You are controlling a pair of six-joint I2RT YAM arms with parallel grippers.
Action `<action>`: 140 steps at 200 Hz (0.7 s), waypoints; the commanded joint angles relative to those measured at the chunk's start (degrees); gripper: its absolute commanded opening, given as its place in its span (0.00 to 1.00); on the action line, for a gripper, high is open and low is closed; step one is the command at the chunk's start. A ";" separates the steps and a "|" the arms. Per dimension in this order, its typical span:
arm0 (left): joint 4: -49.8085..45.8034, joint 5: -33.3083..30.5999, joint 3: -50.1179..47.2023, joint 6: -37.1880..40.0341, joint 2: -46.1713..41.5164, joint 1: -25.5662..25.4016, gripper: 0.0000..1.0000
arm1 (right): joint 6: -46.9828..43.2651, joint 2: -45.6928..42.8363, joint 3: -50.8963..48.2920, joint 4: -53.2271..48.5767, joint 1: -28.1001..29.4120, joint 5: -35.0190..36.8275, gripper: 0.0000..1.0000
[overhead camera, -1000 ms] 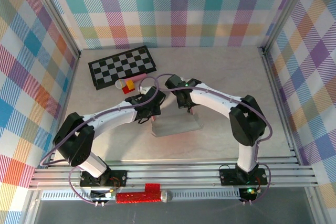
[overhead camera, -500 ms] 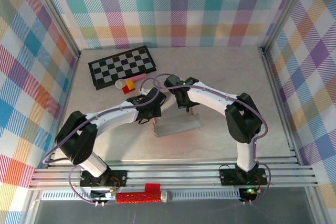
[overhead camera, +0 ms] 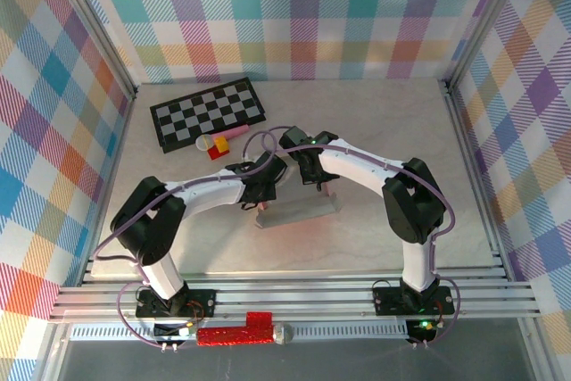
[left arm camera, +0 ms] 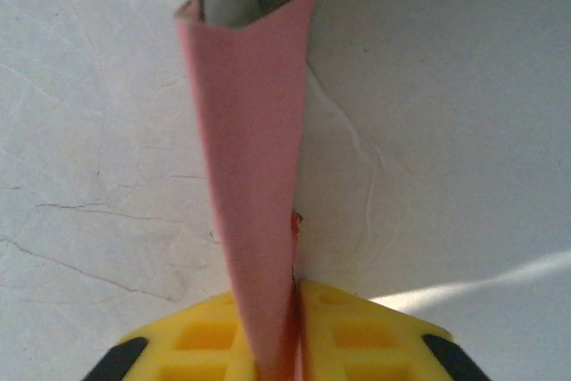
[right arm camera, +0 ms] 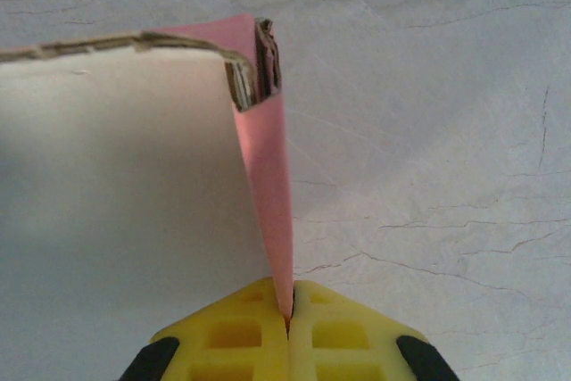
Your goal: Fold the paper box
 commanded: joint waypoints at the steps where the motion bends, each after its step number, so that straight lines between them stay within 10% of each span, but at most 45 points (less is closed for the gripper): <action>1: -2.40 -2.16 1.31 0.66 1.84 0.42 0.09 | 1.44 -0.71 -0.06 0.30 -0.09 -0.03 0.00; 140: -7.83 -8.31 2.36 -7.54 7.87 -1.17 0.00 | 3.04 0.81 0.12 0.45 0.41 -3.85 0.00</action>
